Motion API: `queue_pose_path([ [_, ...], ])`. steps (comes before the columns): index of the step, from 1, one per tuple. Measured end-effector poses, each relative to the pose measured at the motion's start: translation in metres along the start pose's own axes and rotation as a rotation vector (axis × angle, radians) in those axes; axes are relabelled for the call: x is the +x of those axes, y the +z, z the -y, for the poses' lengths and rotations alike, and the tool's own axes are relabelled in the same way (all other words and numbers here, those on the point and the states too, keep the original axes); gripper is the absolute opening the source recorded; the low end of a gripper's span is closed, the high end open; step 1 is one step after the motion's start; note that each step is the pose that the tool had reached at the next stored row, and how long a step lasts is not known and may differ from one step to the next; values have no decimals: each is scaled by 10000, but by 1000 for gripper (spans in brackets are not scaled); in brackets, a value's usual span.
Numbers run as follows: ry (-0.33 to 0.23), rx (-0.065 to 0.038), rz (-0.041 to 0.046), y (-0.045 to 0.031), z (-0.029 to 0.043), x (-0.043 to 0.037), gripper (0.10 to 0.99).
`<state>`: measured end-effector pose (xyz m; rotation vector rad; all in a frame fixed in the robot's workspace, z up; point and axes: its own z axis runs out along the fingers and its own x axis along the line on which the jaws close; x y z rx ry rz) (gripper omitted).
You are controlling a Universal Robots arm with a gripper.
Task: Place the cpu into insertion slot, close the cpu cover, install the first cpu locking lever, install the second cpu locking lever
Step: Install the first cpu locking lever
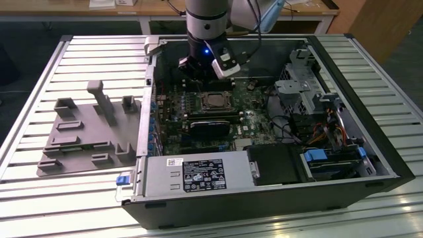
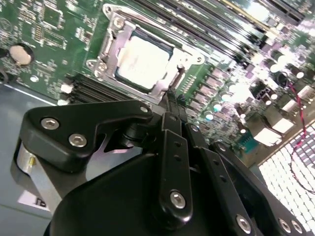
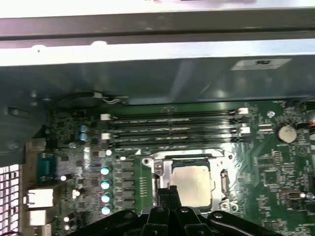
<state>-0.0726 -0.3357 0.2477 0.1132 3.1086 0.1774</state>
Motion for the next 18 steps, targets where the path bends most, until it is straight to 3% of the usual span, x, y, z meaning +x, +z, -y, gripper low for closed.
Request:
queue_pose_path([
  [14, 0, -8, 3, -9, 21, 299, 102],
  [16, 3, -50, -1, -10, 23, 324, 102],
  [18, 7, -175, -8, -10, 25, 346, 102],
])
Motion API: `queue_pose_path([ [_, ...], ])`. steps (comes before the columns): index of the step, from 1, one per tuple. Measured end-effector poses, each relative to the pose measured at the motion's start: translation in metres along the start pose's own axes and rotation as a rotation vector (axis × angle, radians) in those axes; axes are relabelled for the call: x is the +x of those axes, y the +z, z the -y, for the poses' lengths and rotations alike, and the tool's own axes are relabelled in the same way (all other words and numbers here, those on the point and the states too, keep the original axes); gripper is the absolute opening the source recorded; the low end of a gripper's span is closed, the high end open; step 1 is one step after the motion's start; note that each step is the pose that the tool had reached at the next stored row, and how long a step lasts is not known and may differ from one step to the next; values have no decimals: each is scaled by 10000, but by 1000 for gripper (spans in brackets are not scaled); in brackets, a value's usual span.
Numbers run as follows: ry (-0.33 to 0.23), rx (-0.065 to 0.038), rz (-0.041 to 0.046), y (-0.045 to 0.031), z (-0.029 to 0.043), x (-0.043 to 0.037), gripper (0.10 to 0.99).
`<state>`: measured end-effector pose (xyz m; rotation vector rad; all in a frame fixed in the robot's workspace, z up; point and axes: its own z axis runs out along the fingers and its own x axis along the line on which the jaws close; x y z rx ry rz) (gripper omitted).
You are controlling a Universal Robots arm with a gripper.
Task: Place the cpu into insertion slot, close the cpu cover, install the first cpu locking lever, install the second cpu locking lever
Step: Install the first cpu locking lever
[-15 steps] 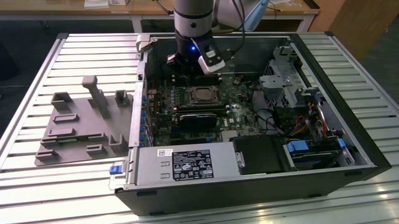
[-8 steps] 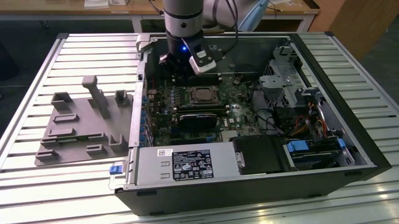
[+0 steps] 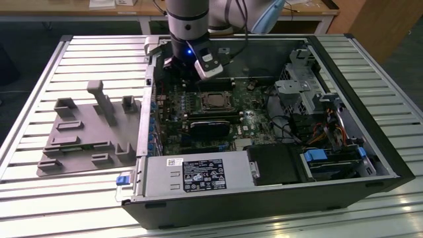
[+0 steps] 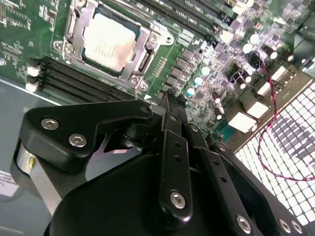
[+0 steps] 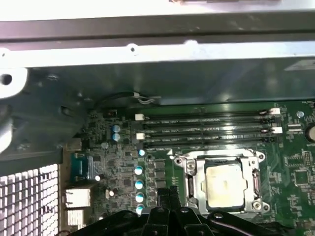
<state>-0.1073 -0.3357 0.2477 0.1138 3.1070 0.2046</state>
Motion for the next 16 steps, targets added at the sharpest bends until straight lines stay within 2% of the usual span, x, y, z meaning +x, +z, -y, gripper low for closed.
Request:
queue_pose_path([
  [6, 13, -523, -31, -2, 5, 54, 102],
  [9, 21, -730, -45, -2, 5, 63, 102],
  [13, 37, -1240, -81, -2, 5, 63, 102],
  [16, 42, -1456, -97, -2, 5, 63, 102],
])
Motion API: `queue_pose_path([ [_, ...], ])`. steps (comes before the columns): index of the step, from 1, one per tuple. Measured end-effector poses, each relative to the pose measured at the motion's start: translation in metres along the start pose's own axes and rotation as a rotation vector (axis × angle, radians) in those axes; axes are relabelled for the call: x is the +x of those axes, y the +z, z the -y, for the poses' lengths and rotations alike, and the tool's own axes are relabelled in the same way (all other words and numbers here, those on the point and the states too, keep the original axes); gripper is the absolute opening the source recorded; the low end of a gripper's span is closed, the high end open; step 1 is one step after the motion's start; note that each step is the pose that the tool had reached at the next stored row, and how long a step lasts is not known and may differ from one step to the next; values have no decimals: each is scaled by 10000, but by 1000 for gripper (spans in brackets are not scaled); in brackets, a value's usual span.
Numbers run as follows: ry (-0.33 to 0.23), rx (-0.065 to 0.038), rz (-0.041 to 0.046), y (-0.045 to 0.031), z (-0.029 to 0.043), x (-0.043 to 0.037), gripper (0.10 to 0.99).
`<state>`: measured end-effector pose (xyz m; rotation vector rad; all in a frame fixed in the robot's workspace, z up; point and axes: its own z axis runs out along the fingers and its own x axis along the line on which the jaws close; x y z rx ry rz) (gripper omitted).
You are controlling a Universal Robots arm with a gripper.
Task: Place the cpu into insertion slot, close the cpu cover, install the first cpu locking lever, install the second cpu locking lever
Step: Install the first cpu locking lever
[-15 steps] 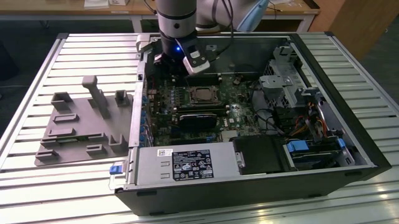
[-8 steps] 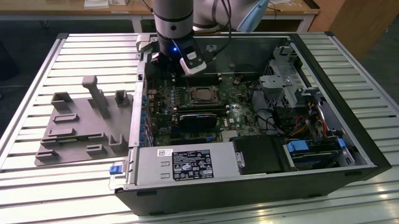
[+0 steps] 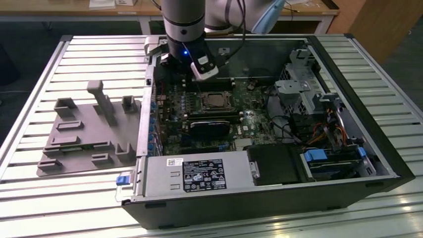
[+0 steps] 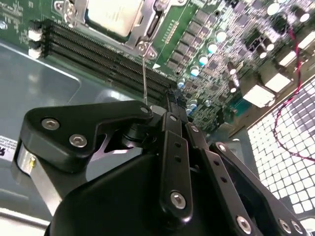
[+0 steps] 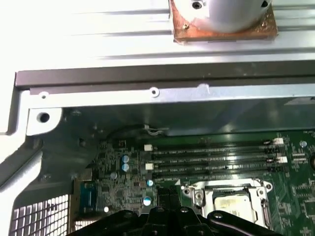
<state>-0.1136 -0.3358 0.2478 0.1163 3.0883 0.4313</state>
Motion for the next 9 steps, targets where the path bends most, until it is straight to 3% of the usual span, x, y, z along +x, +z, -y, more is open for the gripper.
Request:
queue_pose_path([
  [3, 4, -95, -7, 1, 0, 0, 102],
  [9, 4, -110, -8, 5, -4, -49, 102],
])
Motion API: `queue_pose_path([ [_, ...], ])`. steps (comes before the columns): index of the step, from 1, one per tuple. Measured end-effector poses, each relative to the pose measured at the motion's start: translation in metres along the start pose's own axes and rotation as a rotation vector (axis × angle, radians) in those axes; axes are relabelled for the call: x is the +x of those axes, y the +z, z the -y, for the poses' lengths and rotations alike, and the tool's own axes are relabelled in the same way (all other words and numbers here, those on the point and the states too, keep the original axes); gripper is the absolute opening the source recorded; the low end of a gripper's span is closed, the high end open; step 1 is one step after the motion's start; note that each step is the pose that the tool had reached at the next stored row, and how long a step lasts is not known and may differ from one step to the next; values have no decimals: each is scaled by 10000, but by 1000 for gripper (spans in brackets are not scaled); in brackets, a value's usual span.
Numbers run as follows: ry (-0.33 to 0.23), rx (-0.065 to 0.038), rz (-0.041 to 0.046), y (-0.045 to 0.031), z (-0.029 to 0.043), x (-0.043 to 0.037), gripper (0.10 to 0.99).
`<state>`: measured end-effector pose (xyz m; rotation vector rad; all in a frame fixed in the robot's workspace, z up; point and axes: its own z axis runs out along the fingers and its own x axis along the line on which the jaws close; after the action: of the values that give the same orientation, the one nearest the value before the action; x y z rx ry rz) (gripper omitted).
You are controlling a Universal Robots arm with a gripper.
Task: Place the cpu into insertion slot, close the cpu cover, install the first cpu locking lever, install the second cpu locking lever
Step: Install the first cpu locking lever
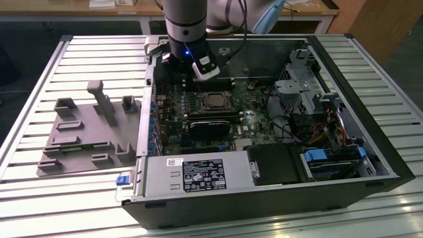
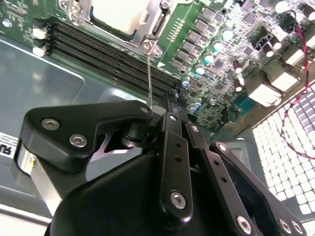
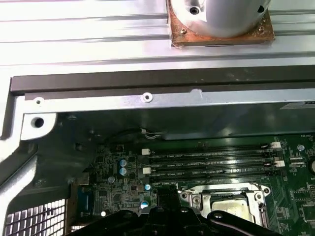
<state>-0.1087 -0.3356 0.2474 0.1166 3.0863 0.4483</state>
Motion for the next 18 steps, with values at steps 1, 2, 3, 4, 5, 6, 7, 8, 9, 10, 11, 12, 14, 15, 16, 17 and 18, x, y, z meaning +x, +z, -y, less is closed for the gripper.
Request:
queue_pose_path([
  [1, 0, 0, 0, 1, -1, -17, 102],
  [2, 0, 0, 0, 2, -3, -37, 102],
  [3, 0, 0, 0, 3, -5, -68, 102],
  [4, 0, 0, 0, 4, -8, -103, 102],
  [5, 0, 0, 0, 5, -10, -135, 102],
  [6, 0, -1, 0, 7, -12, -166, 102],
  [7, -1, 1, 0, 8, -15, -200, 102],
  [8, 0, 0, 0, 9, -18, -234, 102],
  [9, 1, 0, 0, 10, -21, -271, 102],
  [10, 0, 0, 0, 11, -23, -309, 102],
  [11, -1, 0, 0, 13, -26, -346, 102],
  [12, 0, 0, 1, 14, -29, -379, 102],
  [14, -1, 1, 0, 15, -31, -420, 102],
  [15, -1, 1, -1, 14, -31, -424, 102],
  [16, 0, 1, -1, 14, -31, -425, 102],
  [17, 1, 0, 1, 15, -32, -425, 102],
  [18, -4, 1, 26, 17, -32, -427, 102],
])
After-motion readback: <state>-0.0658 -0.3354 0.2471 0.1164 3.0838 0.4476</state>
